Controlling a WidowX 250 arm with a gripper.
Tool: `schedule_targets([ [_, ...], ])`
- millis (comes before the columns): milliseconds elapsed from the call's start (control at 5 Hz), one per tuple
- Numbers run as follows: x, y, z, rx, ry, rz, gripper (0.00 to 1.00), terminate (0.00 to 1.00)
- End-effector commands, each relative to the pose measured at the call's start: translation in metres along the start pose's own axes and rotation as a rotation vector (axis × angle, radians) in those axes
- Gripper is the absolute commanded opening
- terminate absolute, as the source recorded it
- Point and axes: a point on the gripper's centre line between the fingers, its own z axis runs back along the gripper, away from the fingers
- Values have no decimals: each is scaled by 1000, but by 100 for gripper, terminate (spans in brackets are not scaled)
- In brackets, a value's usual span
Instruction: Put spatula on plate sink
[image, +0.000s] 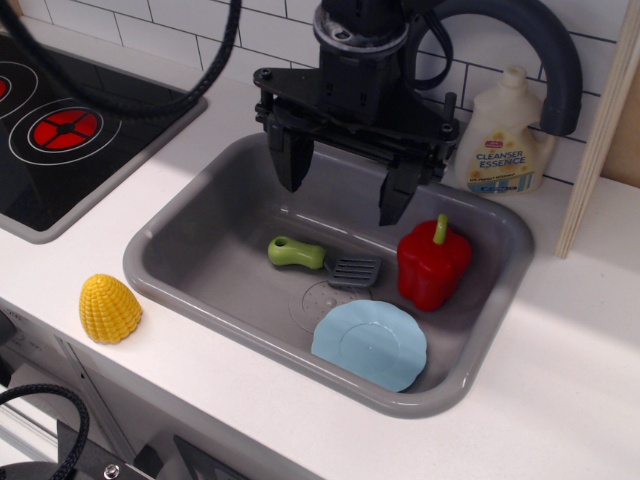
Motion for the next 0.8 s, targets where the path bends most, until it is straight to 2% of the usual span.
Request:
schedule_targets([
  [0,0,0,0,0,0,0,100,0],
  [400,12,39,-14,17,-61,-500,100,0],
  [600,19,54,-29,-17,11,-763,100,0],
])
